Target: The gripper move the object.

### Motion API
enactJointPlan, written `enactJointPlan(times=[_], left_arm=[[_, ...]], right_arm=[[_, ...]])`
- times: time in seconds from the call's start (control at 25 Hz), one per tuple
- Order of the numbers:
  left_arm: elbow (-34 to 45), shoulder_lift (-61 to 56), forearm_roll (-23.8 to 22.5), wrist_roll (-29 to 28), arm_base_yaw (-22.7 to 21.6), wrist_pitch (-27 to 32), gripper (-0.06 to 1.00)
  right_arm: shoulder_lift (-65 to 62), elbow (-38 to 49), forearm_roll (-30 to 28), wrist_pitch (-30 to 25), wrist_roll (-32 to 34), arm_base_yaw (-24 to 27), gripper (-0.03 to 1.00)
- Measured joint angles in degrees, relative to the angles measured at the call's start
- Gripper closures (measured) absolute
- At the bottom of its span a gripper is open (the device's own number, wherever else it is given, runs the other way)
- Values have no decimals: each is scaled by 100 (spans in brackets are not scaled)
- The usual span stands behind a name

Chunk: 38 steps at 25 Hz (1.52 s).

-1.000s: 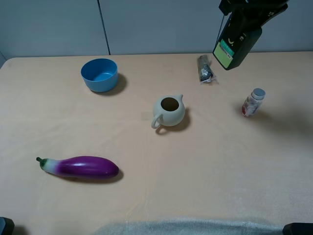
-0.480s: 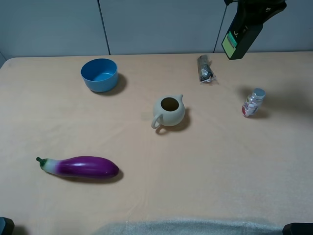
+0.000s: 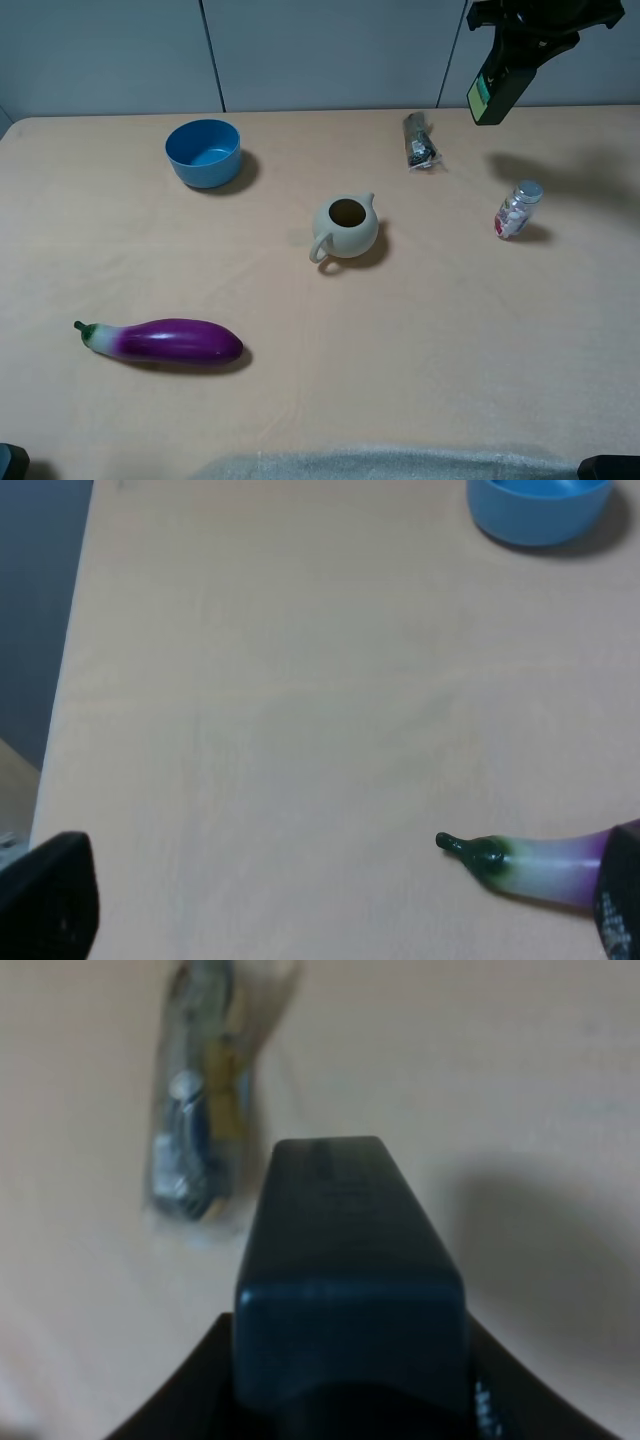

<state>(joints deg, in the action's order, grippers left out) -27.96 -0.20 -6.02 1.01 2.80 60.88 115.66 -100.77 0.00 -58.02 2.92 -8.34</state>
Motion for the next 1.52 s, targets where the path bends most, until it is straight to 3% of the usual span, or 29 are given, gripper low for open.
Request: enactJointPlan(times=[0.72, 1.52], left_arm=[[0, 0, 0, 0, 0, 0, -5], [0, 0, 0, 7, 0, 0, -5]], right_arm=[[818, -3, 0, 1077, 102, 203, 68], [1117, -11, 0, 1263, 128, 251, 68]])
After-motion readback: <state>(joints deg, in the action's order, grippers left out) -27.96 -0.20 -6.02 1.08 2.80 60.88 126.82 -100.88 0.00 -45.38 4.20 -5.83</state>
